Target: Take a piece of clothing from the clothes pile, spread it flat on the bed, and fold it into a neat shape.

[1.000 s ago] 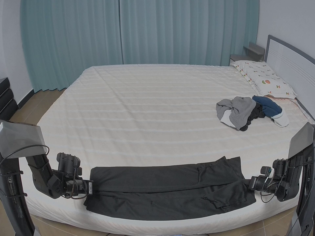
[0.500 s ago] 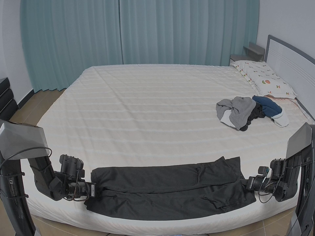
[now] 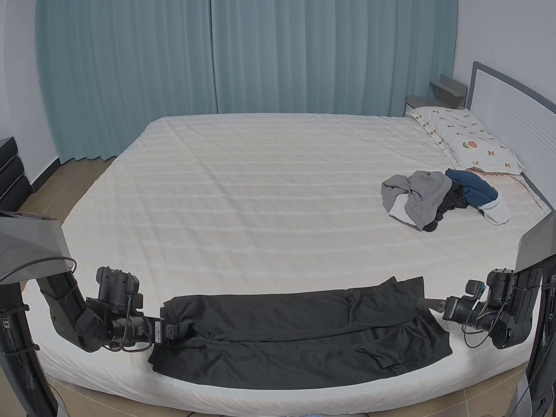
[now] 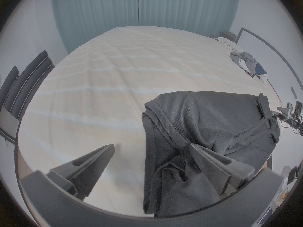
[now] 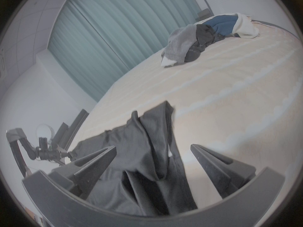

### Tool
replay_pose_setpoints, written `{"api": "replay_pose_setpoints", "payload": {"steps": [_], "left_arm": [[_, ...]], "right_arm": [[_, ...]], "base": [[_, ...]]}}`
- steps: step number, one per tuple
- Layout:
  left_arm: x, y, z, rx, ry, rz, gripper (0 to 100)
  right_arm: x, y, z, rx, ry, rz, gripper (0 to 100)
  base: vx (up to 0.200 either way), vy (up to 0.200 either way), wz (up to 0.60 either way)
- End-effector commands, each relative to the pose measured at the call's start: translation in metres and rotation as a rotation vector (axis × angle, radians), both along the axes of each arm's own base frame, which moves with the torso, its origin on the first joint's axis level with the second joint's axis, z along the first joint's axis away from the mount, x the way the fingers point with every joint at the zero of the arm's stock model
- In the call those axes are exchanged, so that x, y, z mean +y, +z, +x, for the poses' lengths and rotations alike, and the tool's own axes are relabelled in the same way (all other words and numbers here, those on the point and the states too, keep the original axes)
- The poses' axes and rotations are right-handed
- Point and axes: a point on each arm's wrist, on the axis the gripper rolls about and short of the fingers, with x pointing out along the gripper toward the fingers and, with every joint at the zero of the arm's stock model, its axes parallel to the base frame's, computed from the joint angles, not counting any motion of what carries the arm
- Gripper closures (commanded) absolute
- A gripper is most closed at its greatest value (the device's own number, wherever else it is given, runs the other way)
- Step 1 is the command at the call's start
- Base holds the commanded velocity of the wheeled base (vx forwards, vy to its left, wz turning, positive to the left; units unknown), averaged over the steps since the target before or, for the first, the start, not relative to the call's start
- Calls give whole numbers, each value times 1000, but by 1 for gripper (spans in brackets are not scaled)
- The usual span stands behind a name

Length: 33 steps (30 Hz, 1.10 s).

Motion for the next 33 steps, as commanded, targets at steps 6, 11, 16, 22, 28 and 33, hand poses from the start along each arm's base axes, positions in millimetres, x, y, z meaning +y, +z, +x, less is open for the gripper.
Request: {"api": "replay_pose_setpoints", "payload": {"steps": [6, 11, 16, 22, 28, 33], "left_arm": [[17, 41, -3, -60, 56, -12, 0], [22, 45, 8, -91, 80, -33, 0], [16, 49, 18, -91, 124, -222, 0], [3, 33, 15, 54, 145, -323, 0], [-15, 25, 11, 137, 277, -470, 0], [-24, 26, 10, 112, 440, -635, 0]], "right_arm": [[-2, 37, 28, -121, -55, 94, 0], [5, 41, 42, -92, -80, 196, 0], [17, 31, 46, -12, -128, 305, 0], [16, 29, 44, 38, -167, 378, 0], [16, 28, 43, 67, -193, 427, 0], [18, 23, 43, 96, -201, 451, 0]], "base": [[0, 0, 0], [0, 0, 0], [0, 0, 0], [0, 0, 0], [0, 0, 0], [0, 0, 0]]}}
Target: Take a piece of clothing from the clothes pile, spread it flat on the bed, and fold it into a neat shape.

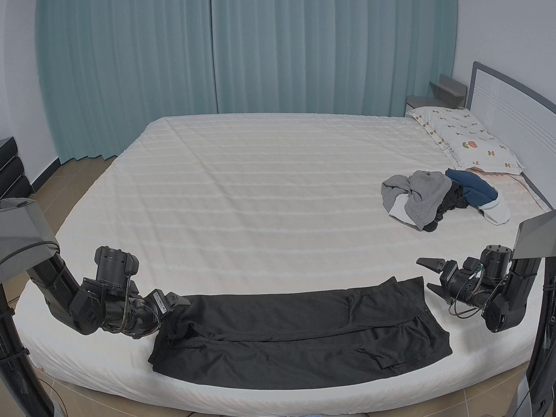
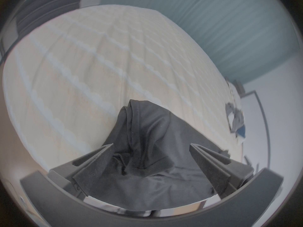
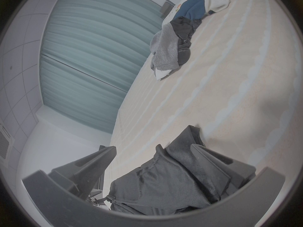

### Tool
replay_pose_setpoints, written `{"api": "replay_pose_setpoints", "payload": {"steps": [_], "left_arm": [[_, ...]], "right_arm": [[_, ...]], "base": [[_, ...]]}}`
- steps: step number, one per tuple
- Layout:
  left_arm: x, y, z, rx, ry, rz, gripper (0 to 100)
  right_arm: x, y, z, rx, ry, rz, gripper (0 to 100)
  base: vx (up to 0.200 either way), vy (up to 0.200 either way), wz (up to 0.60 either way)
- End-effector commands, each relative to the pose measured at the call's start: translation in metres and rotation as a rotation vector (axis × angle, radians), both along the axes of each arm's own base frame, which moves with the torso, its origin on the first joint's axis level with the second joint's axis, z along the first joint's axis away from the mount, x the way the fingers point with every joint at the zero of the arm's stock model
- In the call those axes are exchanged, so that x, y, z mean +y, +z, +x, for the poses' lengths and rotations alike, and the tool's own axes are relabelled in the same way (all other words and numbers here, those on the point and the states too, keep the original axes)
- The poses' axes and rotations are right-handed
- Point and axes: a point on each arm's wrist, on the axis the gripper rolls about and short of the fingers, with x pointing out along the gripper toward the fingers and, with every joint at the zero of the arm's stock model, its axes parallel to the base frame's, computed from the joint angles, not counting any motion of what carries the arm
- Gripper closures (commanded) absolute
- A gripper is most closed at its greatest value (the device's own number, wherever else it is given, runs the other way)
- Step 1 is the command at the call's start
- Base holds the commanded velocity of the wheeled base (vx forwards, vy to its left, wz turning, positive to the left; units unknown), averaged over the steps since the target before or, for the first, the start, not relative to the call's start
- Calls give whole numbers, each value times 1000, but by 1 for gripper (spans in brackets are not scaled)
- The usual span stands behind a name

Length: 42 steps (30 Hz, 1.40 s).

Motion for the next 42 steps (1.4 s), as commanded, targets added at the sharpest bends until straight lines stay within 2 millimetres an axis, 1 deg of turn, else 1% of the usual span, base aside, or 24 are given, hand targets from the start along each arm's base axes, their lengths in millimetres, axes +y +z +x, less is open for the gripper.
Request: {"api": "replay_pose_setpoints", "payload": {"steps": [1, 3, 8, 18, 19, 27, 33, 35, 39, 42], "left_arm": [[-16, -7, -4, 8, 82, -107, 0], [-18, -10, -8, 12, 102, -99, 0], [-20, -21, -7, 31, 129, -61, 0], [-19, -24, -6, 28, 174, -31, 0], [-19, -25, -6, 30, 176, -28, 100], [-17, -24, -4, -14, 235, 29, 100], [-15, -21, -9, -53, 231, 44, 100], [-14, -21, -9, -57, 217, 58, 100], [-12, -23, -24, -32, 144, 98, 100], [-12, -26, -27, -53, 91, 105, 100]], "right_arm": [[2, -6, -1, 34, -7, 32, 0], [0, -6, -2, 36, -12, 34, 0], [-1, -7, -3, 43, -14, 36, 0], [0, -7, -5, 41, -13, 37, 0], [0, -7, -5, 41, -13, 37, 0], [-1, -7, -5, 43, -12, 40, 0], [-1, -6, -6, 43, -12, 40, 0], [-1, -6, -5, 42, -12, 40, 0], [-1, -6, -6, 40, -12, 40, 0], [-1, -6, -6, 42, -12, 40, 0]], "base": [[0, 0, 0], [0, 0, 0], [0, 0, 0], [0, 0, 0], [0, 0, 0], [0, 0, 0], [0, 0, 0], [0, 0, 0], [0, 0, 0], [0, 0, 0]]}}
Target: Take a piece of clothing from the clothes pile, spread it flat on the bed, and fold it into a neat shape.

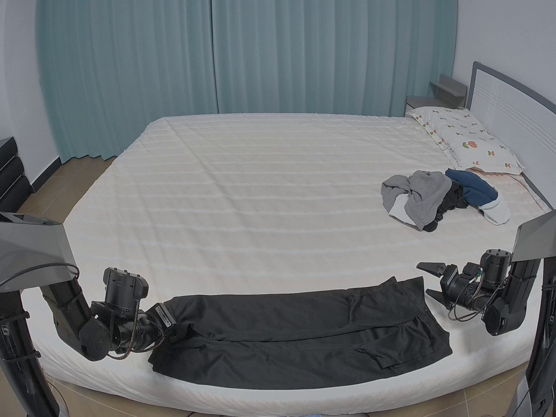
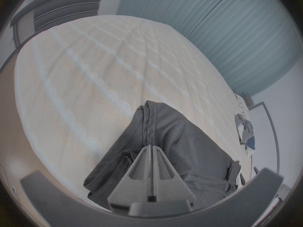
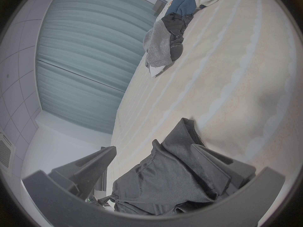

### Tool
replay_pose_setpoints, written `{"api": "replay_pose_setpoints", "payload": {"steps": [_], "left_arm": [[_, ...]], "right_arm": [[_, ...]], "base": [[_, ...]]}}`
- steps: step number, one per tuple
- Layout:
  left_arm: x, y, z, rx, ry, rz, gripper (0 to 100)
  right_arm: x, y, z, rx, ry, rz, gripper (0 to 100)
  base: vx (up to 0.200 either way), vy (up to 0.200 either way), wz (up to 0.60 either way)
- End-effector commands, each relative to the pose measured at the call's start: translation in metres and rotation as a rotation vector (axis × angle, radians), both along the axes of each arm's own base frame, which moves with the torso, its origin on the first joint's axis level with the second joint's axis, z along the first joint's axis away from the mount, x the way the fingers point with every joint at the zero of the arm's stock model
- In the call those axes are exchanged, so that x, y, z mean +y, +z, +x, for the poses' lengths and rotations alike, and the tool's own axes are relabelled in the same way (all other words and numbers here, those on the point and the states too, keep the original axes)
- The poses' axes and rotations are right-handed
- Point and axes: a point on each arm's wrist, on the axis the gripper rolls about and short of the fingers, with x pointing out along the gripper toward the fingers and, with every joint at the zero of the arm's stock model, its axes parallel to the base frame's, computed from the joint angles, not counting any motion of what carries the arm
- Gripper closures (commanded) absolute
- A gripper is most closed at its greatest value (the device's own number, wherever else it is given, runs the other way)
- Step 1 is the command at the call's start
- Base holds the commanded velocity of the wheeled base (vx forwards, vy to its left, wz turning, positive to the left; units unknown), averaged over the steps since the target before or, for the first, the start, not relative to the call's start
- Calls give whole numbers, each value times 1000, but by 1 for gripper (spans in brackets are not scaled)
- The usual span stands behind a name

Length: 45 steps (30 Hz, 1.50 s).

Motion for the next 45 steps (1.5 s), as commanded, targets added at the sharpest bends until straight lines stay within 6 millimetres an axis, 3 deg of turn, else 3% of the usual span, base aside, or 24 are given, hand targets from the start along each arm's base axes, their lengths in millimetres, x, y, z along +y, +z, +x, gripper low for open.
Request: {"api": "replay_pose_setpoints", "payload": {"steps": [1, 7, 8, 12, 26, 39, 45], "left_arm": [[3, -2, -9, -32, -72, 11, 100], [5, -4, -23, -155, -198, 65, 100], [5, -4, -25, -170, -201, 69, 0], [6, -7, -33, -191, -296, 151, 0], [8, -27, -32, -239, -561, 450, 0], [4, -44, -16, -214, -544, 636, 0], [2, -42, -19, -191, -441, 765, 0]], "right_arm": [[0, 1, 0, -4, 0, 0, 0], [0, 1, -1, -1, 2, 1, 0], [0, 1, -2, -4, 2, 0, 0], [0, 1, -3, -13, 2, -1, 0], [1, 2, -4, -26, 4, -3, 0], [1, 2, -4, -28, 4, -3, 0], [1, 1, -4, -26, 4, -3, 0]], "base": [[0, 0, 0], [0, 0, 0], [0, 0, 0], [0, 0, 0], [0, 0, 0], [0, 0, 0], [0, 0, 0]]}}
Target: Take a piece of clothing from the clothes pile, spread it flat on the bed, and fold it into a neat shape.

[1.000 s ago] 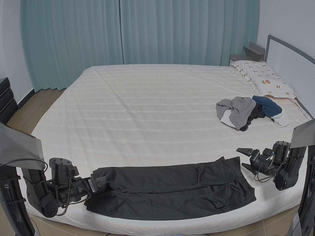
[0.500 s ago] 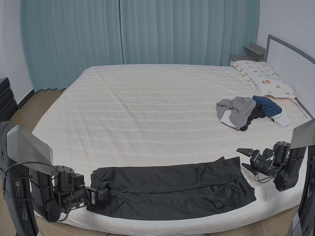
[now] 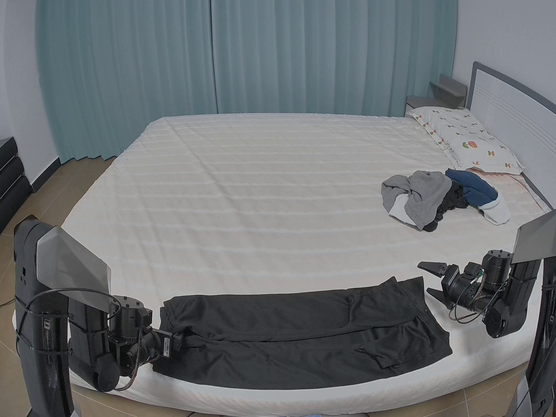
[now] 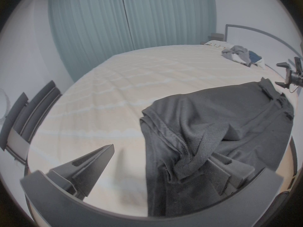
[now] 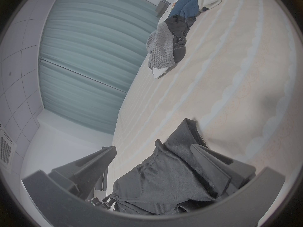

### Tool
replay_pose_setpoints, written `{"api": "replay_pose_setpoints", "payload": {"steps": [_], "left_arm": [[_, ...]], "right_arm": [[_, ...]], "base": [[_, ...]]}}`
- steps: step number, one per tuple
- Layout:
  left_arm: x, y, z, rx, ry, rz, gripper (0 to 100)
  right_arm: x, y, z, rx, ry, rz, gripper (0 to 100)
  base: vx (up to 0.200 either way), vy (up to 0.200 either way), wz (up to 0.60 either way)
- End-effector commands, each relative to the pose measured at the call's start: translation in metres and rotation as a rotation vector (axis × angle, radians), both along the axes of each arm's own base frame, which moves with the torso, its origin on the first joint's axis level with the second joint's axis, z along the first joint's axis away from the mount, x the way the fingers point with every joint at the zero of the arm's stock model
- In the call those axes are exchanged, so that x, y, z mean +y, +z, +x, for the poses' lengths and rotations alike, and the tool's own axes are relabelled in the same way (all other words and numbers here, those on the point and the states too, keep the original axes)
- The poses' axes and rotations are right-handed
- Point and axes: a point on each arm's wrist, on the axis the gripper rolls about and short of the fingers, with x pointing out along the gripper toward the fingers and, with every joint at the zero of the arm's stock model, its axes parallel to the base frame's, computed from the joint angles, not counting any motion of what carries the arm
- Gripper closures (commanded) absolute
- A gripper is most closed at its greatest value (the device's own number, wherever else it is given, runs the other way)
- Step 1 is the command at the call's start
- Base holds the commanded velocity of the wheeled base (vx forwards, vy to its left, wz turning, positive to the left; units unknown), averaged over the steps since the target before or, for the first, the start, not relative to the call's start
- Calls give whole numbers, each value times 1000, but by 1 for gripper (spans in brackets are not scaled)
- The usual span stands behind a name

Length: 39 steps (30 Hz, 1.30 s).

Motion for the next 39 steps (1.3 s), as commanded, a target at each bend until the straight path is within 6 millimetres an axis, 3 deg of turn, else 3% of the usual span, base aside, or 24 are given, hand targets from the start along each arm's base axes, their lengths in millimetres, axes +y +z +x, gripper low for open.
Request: {"api": "replay_pose_setpoints", "payload": {"steps": [1, 14, 23, 39], "left_arm": [[-2, 0, -4, -24, 55, 63, 0], [1, 3, -30, 41, 62, 235, 0], [2, 9, -15, -34, 106, 199, 0], [22, 14, -15, -15, 97, 137, 0]], "right_arm": [[0, -1, 0, 2, 1, 0, 0], [0, 0, -1, -6, 1, 0, 0], [0, -1, -2, -1, 1, 0, 0], [0, 0, -2, -3, 1, 0, 0]], "base": [[0, 0, 0], [0, 0, 0], [0, 0, 0], [0, 0, 0]]}}
